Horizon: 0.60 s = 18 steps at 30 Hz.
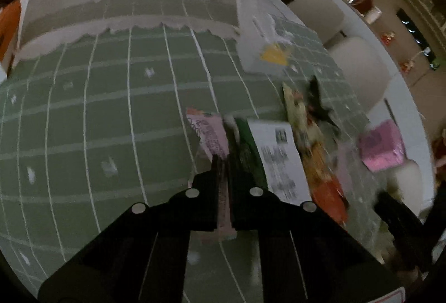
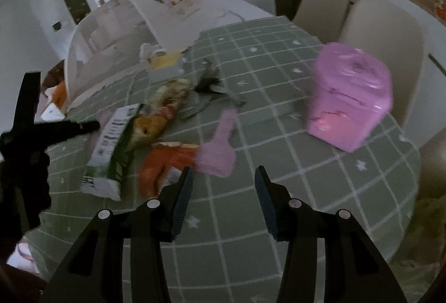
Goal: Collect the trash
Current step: 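Return to the table and grasp the pink wrapper strip with the left gripper, then grasp the white-green milk carton with the right gripper while the left holds the pink strip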
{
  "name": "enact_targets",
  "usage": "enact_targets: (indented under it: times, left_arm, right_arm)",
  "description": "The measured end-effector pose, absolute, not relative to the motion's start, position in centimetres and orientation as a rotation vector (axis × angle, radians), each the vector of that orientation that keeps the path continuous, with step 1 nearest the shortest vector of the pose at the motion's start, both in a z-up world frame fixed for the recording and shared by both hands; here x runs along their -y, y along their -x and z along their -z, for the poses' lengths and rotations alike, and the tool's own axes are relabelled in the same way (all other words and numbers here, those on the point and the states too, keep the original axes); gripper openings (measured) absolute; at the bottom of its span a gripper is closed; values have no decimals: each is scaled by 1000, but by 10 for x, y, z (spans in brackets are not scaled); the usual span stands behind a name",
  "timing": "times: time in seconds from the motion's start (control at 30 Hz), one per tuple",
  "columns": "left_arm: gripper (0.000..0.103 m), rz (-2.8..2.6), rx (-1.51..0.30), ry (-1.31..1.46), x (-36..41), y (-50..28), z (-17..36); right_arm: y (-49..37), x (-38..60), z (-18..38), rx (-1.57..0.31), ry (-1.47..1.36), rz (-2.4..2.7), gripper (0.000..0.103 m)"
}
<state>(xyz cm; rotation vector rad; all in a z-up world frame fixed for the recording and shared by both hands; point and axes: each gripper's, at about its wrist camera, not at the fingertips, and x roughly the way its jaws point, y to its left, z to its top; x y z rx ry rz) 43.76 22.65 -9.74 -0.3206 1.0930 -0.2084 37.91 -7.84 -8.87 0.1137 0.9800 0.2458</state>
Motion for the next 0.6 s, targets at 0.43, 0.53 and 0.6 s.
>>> enact_targets:
  times: [0.43, 0.53, 0.6]
  left_arm:
    - [6, 122, -1015, 419, -268, -388, 77]
    - [6, 127, -987, 424, -277, -381, 71]
    - [6, 132, -979, 429, -280, -377, 70]
  right_arm:
    - [-434, -42, 82, -1008, -191, -386, 45]
    - [-438, -73, 87, -1011, -113, -394, 46]
    - [-442, -88, 93, -1043, -77, -395, 46]
